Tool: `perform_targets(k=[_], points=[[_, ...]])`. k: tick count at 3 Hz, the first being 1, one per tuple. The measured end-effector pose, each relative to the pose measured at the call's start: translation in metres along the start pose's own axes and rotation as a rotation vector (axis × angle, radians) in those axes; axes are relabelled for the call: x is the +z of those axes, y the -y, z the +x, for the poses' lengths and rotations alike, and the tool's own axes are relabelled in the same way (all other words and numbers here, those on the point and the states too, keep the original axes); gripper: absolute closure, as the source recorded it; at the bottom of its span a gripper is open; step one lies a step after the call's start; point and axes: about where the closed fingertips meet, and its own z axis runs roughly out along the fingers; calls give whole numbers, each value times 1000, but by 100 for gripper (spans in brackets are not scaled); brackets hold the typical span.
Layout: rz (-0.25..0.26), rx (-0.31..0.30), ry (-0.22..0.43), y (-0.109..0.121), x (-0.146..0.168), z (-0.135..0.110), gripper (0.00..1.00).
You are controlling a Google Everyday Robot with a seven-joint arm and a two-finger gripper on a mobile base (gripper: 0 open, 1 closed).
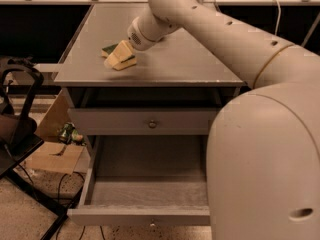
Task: Place sponge into middle drawer
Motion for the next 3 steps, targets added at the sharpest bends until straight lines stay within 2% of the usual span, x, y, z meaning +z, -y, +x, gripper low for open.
perform_targets(k=[1,3], points=[[19,15,-67,-5,22,0,18],[20,16,-74,-6,25,0,65]])
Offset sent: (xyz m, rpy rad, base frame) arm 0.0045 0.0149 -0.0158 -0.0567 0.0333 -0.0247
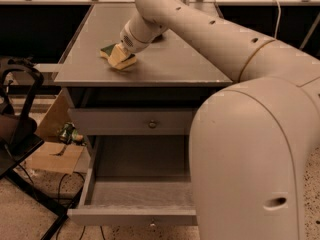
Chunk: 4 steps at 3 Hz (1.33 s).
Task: Place sponge into middle drawer
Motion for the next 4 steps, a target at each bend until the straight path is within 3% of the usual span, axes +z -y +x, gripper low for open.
perform_targets(k=[1,2,3,4], points=[[0,0,-1,0,0,0,88],[25,-33,-3,14,-26,18,100],[56,-99,24,21,-74,47,100],[124,-133,-10,12,-138,115,100]])
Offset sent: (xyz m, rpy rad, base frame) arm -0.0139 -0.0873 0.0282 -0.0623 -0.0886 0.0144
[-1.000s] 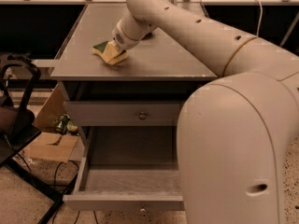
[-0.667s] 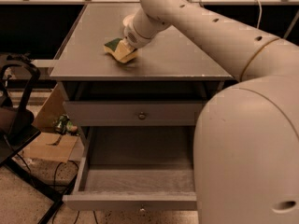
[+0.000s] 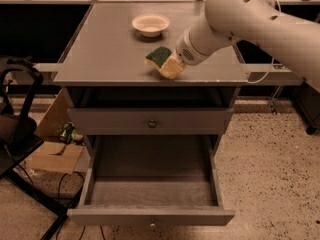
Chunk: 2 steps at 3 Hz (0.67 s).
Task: Place sponge into middle drawer
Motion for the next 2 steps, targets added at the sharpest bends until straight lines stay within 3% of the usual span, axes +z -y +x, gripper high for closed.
perform_targets(k=[1,2], points=[[42,11,-85,-29,-44,53,100],[42,34,-120,-75,-78,100,100]])
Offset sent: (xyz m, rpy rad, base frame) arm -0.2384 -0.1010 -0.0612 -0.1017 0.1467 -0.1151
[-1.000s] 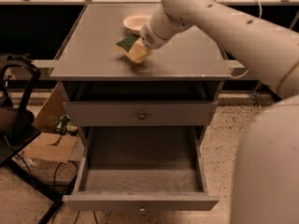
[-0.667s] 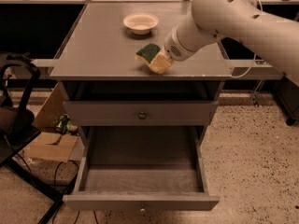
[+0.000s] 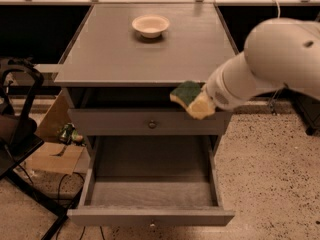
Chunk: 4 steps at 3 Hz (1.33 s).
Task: Place sponge into middle drawer
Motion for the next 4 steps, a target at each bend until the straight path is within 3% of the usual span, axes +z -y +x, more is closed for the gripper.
perform_targets(k=[1,2,3,4], points=[[-71,49,18,-41,13,50,100],[-196,120,87,-82,83,84,100],[-231,218,199,-87,169,102,100],[-247,282,241,-76,234,120,100]])
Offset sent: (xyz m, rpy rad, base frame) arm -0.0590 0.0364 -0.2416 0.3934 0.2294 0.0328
